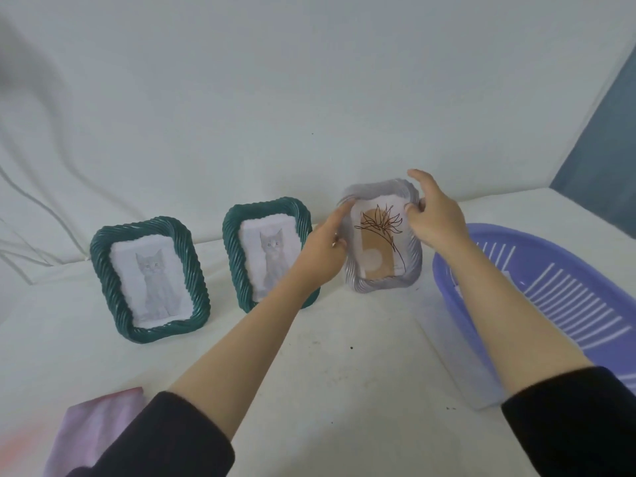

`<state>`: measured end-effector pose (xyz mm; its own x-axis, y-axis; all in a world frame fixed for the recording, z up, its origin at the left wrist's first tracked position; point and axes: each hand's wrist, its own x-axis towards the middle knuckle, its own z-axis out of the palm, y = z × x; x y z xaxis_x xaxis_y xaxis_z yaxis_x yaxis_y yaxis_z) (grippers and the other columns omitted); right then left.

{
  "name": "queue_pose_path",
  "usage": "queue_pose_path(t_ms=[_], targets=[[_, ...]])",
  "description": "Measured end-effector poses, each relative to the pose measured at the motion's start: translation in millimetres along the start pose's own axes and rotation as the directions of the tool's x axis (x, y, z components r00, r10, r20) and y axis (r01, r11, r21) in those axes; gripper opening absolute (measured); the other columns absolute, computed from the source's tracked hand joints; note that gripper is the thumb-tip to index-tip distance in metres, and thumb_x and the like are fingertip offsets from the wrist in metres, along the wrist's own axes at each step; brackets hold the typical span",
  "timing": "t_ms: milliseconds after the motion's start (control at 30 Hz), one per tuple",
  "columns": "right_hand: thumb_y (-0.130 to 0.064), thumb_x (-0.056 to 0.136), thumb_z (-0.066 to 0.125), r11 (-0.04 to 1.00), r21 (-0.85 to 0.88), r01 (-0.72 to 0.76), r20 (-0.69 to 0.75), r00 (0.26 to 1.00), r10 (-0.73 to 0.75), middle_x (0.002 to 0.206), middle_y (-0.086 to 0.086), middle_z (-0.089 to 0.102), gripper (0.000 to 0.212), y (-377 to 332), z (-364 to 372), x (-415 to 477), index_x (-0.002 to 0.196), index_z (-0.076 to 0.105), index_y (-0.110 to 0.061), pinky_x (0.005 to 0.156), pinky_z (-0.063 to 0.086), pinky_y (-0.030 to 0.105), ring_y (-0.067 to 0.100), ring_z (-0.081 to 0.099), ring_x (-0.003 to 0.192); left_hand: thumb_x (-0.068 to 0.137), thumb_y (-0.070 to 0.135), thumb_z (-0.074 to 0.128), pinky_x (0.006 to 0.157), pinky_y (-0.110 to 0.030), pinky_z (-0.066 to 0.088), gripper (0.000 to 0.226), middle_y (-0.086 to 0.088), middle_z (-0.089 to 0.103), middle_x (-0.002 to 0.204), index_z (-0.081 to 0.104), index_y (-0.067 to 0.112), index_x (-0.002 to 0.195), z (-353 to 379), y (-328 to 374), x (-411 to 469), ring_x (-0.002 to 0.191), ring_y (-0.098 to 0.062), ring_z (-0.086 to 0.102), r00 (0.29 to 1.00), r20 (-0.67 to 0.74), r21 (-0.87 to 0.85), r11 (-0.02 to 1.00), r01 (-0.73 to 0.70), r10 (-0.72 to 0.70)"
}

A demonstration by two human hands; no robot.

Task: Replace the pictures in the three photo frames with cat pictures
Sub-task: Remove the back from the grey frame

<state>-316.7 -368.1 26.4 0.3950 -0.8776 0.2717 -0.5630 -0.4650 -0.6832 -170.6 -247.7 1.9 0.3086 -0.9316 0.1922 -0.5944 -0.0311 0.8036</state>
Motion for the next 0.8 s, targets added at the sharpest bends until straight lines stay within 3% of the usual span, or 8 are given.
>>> queue_pose_path(t_ms=[100,200,333,400,467,533,667,800], targets=[[-0.011,0.09,0.05,0.986,0.157,0.055,-0.034,0.998,-0.05,0.078,0.008,0.058,0.051,-7,-7,-2,0.133,0.04,-0.036,0.063,0.04,0.022,0.013,0.053,0.067,0.081,-0.01,0.029,0.063,-0.024,0.039,0.072,-0.004,0.052,0.1,0.039,0.033,0.137,-7,9,0,0.071,-0.015,0.047,0.992,-0.127,-0.051,0.999,-0.01,0.004],[-0.013,0.088,0.054,0.935,0.332,0.128,-0.083,0.991,-0.106,0.073,0.005,0.055,0.046,-20,-20,-9,0.126,0.048,-0.038,0.06,0.04,0.012,0.006,0.048,0.059,0.084,-0.011,0.033,0.059,-0.015,0.039,0.071,0.006,0.048,0.08,0.035,0.035,0.139,-26,23,-6,0.061,-0.009,0.041,0.97,-0.241,-0.14,0.989,-0.046,0.011],[-0.012,0.087,0.058,0.845,0.513,0.152,-0.082,0.988,-0.128,0.078,0.007,0.061,0.04,-38,-28,-29,0.118,0.054,-0.037,0.068,0.045,0.016,0.009,0.055,0.067,0.086,-0.013,0.04,0.074,-0.021,0.048,0.064,0.01,0.057,0.086,0.039,0.025,0.138,-53,29,-20,0.068,-0.006,0.052,0.971,-0.231,-0.313,0.95,-0.01,-0.065],[-0.01,0.088,0.057,0.79,0.599,0.131,-0.043,0.99,-0.131,0.076,0.003,0.063,0.04,-44,-27,-42,0.118,0.055,-0.036,0.068,0.045,0.018,0.007,0.056,0.068,0.085,-0.015,0.041,0.083,-0.028,0.051,0.063,0.003,0.062,0.094,0.042,0.022,0.136,-61,28,-32,0.076,-0.007,0.056,0.975,-0.197,-0.389,0.921,0.016,-0.101],[-0.006,0.09,0.054,0.722,0.685,0.095,0.029,0.987,-0.157,0.073,-0.007,0.064,0.044,-42,-24,-57,0.121,0.053,-0.038,0.068,0.045,0.017,0.003,0.056,0.069,0.085,-0.016,0.041,0.081,-0.027,0.052,0.061,0.0,0.065,0.103,0.044,0.019,0.135,-66,23,-44,0.082,-0.01,0.058,0.973,-0.183,-0.445,0.895,0.044,-0.138],[-0.003,0.091,0.052,0.68,0.733,0.015,0.141,0.975,-0.173,0.078,-0.006,0.066,0.054,-37,-20,-72,0.128,0.044,-0.041,0.071,0.05,0.02,0.005,0.06,0.074,0.086,-0.015,0.041,0.074,-0.018,0.053,0.058,0.002,0.066,0.106,0.045,0.018,0.134,-68,15,-56,0.085,-0.009,0.06,0.97,-0.161,-0.485,0.87,0.083,-0.182],[0.003,0.09,0.051,0.694,0.707,-0.139,0.316,0.94,-0.133,0.082,0.0,0.073,0.065,-29,-11,-101,0.138,0.035,-0.036,0.068,0.056,0.026,0.012,0.066,0.078,0.088,-0.012,0.041,0.078,-0.014,0.049,0.054,0.008,0.067,0.107,0.05,0.018,0.131,-66,2,-81,0.091,-0.007,0.06,0.966,-0.13,-0.393,0.906,0.155,-0.222],[0.005,0.088,0.053,0.679,0.707,-0.197,0.328,0.942,-0.068,0.079,0.005,0.074,0.062,-34,-6,-120,0.136,0.042,-0.034,0.066,0.056,0.027,0.012,0.067,0.073,0.09,-0.001,0.044,0.087,-0.017,0.047,0.05,0.01,0.062,0.117,0.046,0.022,0.134,-57,-3,-103,0.097,-0.002,0.057,0.967,-0.141,-0.152,0.969,0.192,-0.214]])
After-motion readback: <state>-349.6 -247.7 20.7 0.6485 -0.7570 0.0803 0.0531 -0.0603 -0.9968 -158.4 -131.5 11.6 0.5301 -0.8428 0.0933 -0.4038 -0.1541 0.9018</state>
